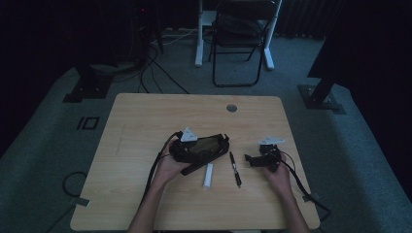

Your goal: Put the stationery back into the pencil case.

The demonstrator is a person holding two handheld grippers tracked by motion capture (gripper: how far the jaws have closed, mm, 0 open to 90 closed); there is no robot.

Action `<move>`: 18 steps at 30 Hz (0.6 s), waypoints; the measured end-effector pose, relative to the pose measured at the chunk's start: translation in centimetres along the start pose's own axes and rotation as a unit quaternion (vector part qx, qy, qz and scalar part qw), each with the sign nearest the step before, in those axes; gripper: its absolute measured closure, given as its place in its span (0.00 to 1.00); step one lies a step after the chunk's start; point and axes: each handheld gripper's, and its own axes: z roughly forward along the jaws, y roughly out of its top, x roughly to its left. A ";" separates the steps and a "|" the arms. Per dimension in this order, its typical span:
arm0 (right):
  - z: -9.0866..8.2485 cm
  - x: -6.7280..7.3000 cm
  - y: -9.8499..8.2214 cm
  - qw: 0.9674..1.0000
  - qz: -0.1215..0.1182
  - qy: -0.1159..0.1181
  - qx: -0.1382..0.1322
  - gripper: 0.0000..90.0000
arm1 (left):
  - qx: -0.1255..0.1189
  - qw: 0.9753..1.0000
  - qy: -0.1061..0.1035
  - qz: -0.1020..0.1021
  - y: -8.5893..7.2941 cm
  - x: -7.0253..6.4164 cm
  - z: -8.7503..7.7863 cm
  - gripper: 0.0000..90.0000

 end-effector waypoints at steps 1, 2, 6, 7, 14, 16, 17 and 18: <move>0.0 0.0 0.0 1.000 0.000 0.000 0.000 0.13 | -0.005 1.000 0.000 0.000 0.1 0.0 -0.2 0.39; 0.0 0.0 0.0 1.000 0.000 0.000 0.000 0.13 | -0.009 1.000 0.001 -0.001 0.1 -0.1 -0.3 0.40; 0.0 0.0 0.0 1.000 0.000 0.000 0.000 0.13 | -0.022 1.000 0.000 0.001 0.4 -0.4 -0.9 0.42; 0.0 0.0 0.0 1.000 0.000 0.000 0.000 0.13 | -0.025 1.000 0.001 0.001 0.5 -0.5 -1.1 0.42; 0.0 0.0 0.0 1.000 0.001 0.000 0.000 0.13 | -0.038 0.999 -0.005 0.007 0.8 -1.4 -1.8 0.47; 0.0 0.0 0.0 1.000 0.001 0.000 0.000 0.13 | -0.038 0.999 -0.009 0.012 0.9 -1.7 -1.8 0.47; 0.0 0.0 0.0 1.000 0.001 0.000 0.000 0.13 | -0.038 0.999 -0.009 0.013 0.9 -1.9 -1.8 0.48; 0.0 0.0 0.0 1.000 0.001 0.000 0.000 0.13 | -0.039 0.999 -0.009 0.015 0.9 -2.1 -1.8 0.48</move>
